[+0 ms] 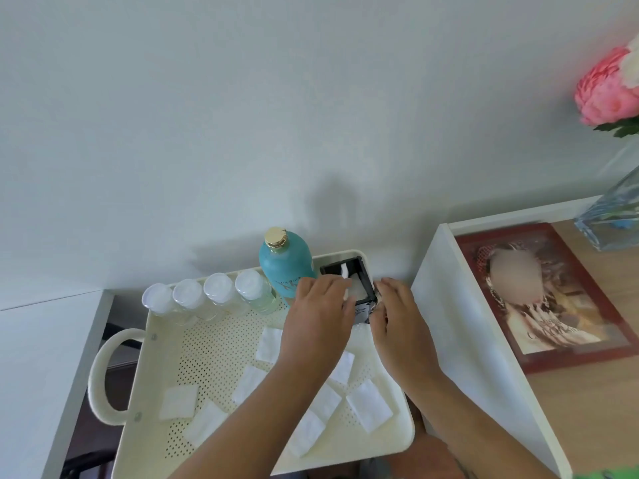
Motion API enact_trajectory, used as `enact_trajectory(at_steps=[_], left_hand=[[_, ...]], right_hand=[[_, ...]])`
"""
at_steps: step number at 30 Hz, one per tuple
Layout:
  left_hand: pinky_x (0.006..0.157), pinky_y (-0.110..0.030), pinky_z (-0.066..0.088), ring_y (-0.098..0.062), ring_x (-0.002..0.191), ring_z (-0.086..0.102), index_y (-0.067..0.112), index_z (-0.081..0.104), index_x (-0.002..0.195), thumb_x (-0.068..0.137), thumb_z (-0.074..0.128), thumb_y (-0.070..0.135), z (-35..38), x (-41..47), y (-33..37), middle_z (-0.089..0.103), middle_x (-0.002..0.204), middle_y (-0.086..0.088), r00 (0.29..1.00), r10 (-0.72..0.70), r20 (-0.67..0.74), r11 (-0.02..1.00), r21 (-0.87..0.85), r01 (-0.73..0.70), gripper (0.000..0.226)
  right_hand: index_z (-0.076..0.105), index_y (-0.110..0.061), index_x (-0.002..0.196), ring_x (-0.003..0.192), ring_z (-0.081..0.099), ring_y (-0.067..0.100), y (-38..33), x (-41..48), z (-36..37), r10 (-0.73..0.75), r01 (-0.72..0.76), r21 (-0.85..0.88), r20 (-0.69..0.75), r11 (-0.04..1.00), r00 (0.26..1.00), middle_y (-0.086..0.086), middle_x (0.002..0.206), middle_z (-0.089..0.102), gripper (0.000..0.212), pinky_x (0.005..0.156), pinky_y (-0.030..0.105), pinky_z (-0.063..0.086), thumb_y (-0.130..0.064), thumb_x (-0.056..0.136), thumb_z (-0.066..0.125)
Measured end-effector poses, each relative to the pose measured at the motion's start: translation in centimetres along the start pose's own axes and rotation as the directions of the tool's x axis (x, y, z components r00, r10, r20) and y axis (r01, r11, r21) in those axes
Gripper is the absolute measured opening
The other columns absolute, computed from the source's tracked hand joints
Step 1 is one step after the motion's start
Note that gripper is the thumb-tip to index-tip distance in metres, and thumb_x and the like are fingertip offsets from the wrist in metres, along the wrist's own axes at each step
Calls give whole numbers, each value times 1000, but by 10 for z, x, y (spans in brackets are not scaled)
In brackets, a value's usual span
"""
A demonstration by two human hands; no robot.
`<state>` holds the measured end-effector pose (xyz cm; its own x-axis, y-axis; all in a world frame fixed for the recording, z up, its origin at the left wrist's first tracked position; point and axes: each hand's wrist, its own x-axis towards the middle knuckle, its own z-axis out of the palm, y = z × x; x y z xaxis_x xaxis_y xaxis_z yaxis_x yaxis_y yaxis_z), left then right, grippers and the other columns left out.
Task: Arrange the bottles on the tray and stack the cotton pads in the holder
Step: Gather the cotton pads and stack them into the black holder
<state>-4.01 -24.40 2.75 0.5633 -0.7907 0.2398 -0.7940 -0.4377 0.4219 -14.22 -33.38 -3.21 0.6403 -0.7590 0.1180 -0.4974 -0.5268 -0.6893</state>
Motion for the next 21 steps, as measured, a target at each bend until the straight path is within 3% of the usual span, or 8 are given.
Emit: enact_trajectory(at_steps=[4, 8, 11, 13, 15, 17, 19, 21], left_hand=[[85, -36, 44, -24, 96, 44, 24, 67, 102, 97, 42, 37, 1, 9, 3, 65, 101, 5, 984, -23, 178, 972, 233, -19, 29], [83, -36, 44, -21, 91, 44, 19, 66, 87, 98, 38, 36, 3, 16, 6, 62, 85, 4, 977, -58, 205, 965, 262, 3, 34], [79, -33, 48, -21, 88, 53, 11, 67, 93, 96, 47, 20, 3, 15, 9, 67, 89, -2, 988, -113, 100, 994, 6, 113, 22], [68, -18, 46, -10, 80, 59, 14, 67, 108, 96, 48, 17, 2, 15, 9, 67, 89, 1, 944, -310, 116, 897, -291, 331, 23], [60, -10, 42, -1, 70, 58, 21, 64, 115, 97, 47, 20, 2, 14, 9, 65, 83, 10, 887, -420, 190, 792, -401, 461, 25], [67, -19, 47, -6, 77, 57, 20, 65, 110, 96, 48, 20, 5, 12, 8, 65, 86, 7, 935, -324, 143, 883, -309, 353, 22], [73, -31, 50, -16, 89, 51, 20, 66, 109, 95, 48, 28, 8, 11, 7, 64, 97, 5, 975, -194, 107, 977, -67, 202, 24], [77, -34, 48, -18, 92, 43, 25, 64, 108, 95, 43, 38, 9, 11, 7, 62, 103, 8, 973, -174, 149, 981, 113, 158, 29]], right_hand=[[49, -12, 132, 119, 48, 7, 1, 0, 0, -13, 13, 26, -11, 1000, 1000, -3, 137, 45, 40, 90, 13, 36, -15, 93, 40], [51, -11, 130, 118, 49, 9, 1, -1, 1, -20, 21, 47, -24, 999, 1000, -2, 136, 47, 39, 90, 14, 37, -13, 92, 42], [52, -10, 130, 118, 49, 9, 1, 0, 0, -24, 25, 37, -33, 999, 999, -1, 135, 48, 39, 90, 11, 35, -12, 92, 44], [52, -11, 130, 118, 47, 6, 1, 0, 1, -21, 23, 29, -35, 999, 999, -2, 135, 48, 39, 91, 9, 32, -11, 92, 45], [52, -10, 129, 117, 46, 4, 1, 0, 1, -13, 14, 29, -42, 999, 999, -2, 135, 48, 39, 91, 6, 29, -11, 91, 45], [53, -10, 129, 115, 46, 2, 1, 0, 2, -10, 11, 32, -45, 999, 999, -2, 135, 49, 39, 90, 4, 28, -10, 91, 46], [53, -12, 129, 114, 49, 4, 2, -1, 2, -16, 17, 30, -45, 999, 999, -3, 134, 49, 38, 88, 6, 32, -12, 91, 47], [53, -13, 129, 114, 50, 5, 2, -1, 2, -18, 19, 27, -47, 999, 999, -4, 134, 49, 39, 87, 9, 35, -14, 91, 47]])
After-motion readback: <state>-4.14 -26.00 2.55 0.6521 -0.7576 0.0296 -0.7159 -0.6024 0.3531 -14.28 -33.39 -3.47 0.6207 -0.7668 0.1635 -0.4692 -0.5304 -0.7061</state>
